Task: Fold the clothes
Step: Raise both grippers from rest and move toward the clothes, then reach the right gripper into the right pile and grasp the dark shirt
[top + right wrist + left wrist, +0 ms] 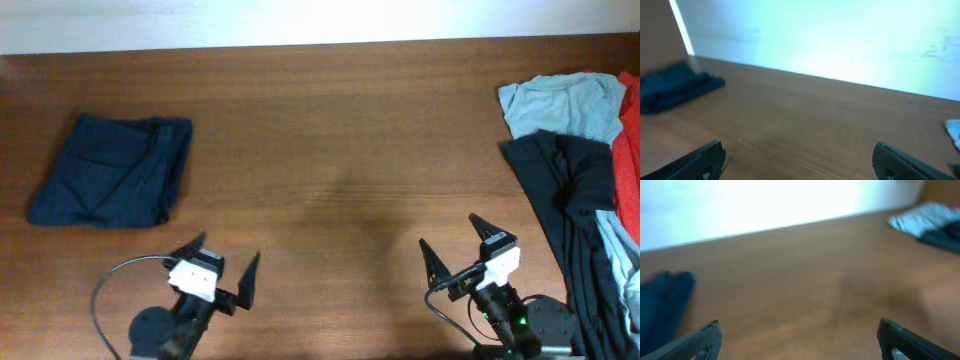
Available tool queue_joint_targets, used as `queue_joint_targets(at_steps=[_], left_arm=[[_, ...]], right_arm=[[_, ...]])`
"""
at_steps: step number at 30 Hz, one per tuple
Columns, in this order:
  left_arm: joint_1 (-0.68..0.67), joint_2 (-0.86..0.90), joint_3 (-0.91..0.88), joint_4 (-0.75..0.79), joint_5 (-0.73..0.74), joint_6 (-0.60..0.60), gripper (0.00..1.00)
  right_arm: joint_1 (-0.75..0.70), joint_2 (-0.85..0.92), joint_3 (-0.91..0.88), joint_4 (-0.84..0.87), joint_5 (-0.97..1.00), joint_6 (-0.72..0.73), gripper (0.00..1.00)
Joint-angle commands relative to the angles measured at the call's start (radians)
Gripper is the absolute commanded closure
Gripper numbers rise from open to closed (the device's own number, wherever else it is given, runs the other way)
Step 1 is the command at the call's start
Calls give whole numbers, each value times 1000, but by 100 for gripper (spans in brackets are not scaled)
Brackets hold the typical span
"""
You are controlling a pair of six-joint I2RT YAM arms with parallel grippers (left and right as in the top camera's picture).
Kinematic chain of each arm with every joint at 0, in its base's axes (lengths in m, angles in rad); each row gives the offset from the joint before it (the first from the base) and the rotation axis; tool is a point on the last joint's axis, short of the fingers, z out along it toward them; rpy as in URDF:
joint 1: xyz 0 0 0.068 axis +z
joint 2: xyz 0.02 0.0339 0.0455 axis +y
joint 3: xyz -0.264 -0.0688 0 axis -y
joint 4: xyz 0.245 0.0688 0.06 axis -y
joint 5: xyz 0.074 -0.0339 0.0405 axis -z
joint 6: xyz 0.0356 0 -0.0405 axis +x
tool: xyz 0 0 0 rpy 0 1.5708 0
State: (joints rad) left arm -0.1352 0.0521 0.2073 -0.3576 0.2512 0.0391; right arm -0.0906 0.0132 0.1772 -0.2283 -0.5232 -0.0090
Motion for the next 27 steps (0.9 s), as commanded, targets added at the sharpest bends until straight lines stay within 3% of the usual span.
queue_joint_targets(at_steps=[1,4,8,13,17,22,24,27], left_arm=[[-1,122,127,1,-74,-47,1],[-1,377,282,-34,-74,-47,1],[-1,685,539,-148,-75,-47,1],[-1,1032,1022,-418,-78,-42,1],[0,1144,1176,-453,24,-54,1],[1,1174,1191,-447,40,-48,1],[1,1180,1190,-454,32,-46,1],[1,1184,1190,-472,-24,-47,1]], right_arm=[[5,45,83,-4,74,75,2],[5,205,184,-71,98,152,1],[5,455,378,-200,98,153,1],[5,915,971,-627,97,111,2],[5,1156,1270,-863,69,110,2],[-29,1351,1428,-929,281,168,1],[-114,1455,1469,-930,418,272,1],[-255,1588,1478,-919,439,307,1]])
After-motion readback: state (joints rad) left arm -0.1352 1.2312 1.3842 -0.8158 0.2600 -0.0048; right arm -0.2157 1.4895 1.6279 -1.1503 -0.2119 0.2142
